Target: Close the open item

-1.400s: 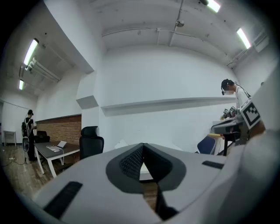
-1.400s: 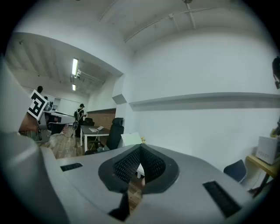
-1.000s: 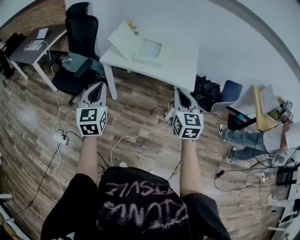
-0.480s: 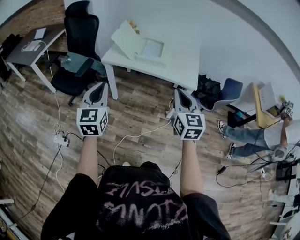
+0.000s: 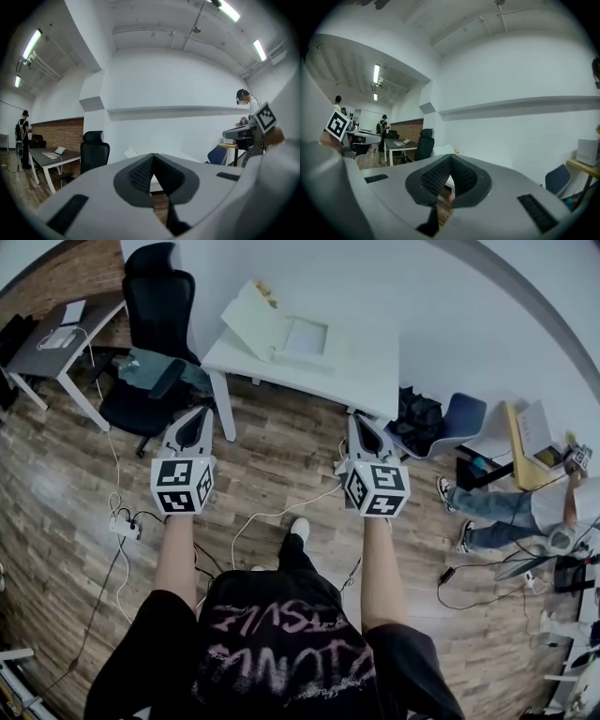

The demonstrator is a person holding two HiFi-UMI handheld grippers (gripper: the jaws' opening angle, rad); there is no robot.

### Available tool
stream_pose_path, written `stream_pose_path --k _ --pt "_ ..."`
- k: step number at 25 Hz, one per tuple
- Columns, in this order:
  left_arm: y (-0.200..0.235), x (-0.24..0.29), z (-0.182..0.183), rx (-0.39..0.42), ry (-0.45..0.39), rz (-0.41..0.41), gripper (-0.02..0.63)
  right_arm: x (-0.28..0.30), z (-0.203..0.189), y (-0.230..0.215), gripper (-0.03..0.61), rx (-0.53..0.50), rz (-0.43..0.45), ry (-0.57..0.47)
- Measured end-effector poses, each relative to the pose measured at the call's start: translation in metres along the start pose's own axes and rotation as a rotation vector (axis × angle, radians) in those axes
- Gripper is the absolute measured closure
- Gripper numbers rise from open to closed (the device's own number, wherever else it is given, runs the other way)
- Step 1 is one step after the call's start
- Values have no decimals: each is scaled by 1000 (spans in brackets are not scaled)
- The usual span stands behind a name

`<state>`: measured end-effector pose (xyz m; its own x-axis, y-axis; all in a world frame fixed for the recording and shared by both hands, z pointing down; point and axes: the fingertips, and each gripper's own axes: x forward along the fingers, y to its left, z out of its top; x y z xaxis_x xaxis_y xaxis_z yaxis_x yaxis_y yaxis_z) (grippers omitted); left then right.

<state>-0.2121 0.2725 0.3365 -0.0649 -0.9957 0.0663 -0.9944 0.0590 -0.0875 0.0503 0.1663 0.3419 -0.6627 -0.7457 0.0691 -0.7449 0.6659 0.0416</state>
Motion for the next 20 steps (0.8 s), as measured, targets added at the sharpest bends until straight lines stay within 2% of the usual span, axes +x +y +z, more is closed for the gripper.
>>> stream_pose_path --k 9,20 --pt "11 31 -6 4 4 11 612 33 -14 -14 566 6 6 21" --pt "18 108 -18 21 56 16 612 102 -28 -59 566 34 18 43"
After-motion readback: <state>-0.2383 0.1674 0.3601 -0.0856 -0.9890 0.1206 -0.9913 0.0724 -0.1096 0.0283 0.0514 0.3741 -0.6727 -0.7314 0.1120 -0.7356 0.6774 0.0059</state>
